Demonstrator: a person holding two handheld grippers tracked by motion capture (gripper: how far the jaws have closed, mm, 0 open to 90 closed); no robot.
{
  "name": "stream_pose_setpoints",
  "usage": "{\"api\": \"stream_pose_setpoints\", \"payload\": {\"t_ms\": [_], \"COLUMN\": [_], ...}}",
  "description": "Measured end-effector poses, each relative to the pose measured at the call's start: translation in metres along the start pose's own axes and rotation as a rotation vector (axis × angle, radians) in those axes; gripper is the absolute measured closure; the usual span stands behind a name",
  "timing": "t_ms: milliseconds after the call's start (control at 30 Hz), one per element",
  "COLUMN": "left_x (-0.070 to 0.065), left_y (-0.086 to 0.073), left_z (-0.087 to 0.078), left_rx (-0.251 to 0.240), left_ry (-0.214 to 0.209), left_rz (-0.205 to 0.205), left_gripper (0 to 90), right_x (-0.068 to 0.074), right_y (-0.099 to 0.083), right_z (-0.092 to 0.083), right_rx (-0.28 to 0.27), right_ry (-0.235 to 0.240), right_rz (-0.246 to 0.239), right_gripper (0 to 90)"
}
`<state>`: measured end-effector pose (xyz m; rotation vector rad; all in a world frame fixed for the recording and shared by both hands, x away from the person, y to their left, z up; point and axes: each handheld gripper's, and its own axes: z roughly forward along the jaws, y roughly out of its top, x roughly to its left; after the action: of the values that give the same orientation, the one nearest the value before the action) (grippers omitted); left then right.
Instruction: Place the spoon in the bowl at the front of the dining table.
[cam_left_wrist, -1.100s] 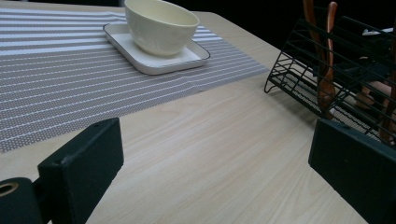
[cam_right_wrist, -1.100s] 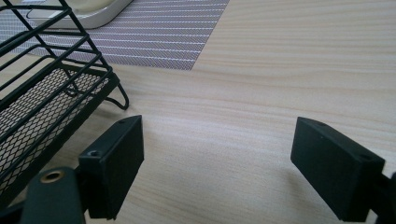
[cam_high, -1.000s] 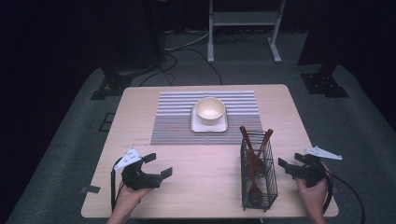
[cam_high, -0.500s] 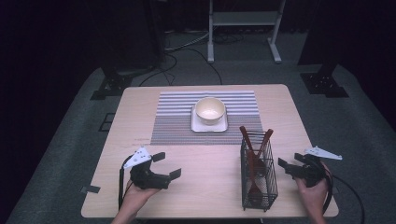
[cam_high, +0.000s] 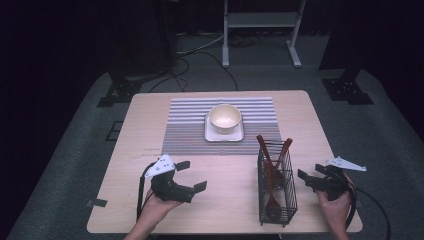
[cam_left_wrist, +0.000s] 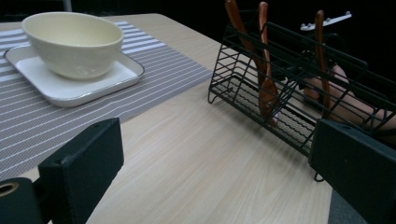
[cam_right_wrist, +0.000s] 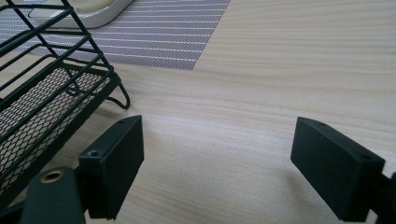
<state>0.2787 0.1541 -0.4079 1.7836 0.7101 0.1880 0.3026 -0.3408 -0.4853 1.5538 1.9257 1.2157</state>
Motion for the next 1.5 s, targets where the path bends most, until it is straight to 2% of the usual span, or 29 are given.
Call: {"api": "stream_pose_setpoints", "payload": {"t_ms": [33, 533, 633, 700, 1200, 1500], "left_x": [-0.003, -0.02, -0.024, -0.026, -0.044, -0.051], "left_y": [0.002, 0.015, 0.017, 0.019, 0.029, 0.036], "left_z": [0.004, 0.027, 0.032, 0.036, 0.055, 0.063], "left_rx": [-0.004, 0.02, 0.023, 0.02, 0.043, 0.038], "left_ry": [-0.013, -0.065, -0.089, -0.115, -0.159, -0.184], "left_rz": [0.0, 0.037, 0.036, 0.022, 0.055, 0.07], "left_gripper": [2.4, 3.3, 4.1, 4.6, 5.2, 5.2], "right_x": [0.0, 0.0, 0.0, 0.0, 0.0, 0.001], "right_y": [0.0, 0.0, 0.0, 0.0, 0.0, 0.0], "right_z": [0.0, 0.0, 0.0, 0.0, 0.0, 0.0], "right_rx": [0.0, 0.0, -0.001, 0.0, 0.0, 0.0], "right_ry": [0.001, 0.003, 0.004, 0.004, 0.005, 0.005], "right_rz": [-0.001, -0.002, -0.002, -0.003, -0.006, -0.008], "right_gripper": [16.1, 16.2, 16.1, 16.2, 16.2, 16.1]}}
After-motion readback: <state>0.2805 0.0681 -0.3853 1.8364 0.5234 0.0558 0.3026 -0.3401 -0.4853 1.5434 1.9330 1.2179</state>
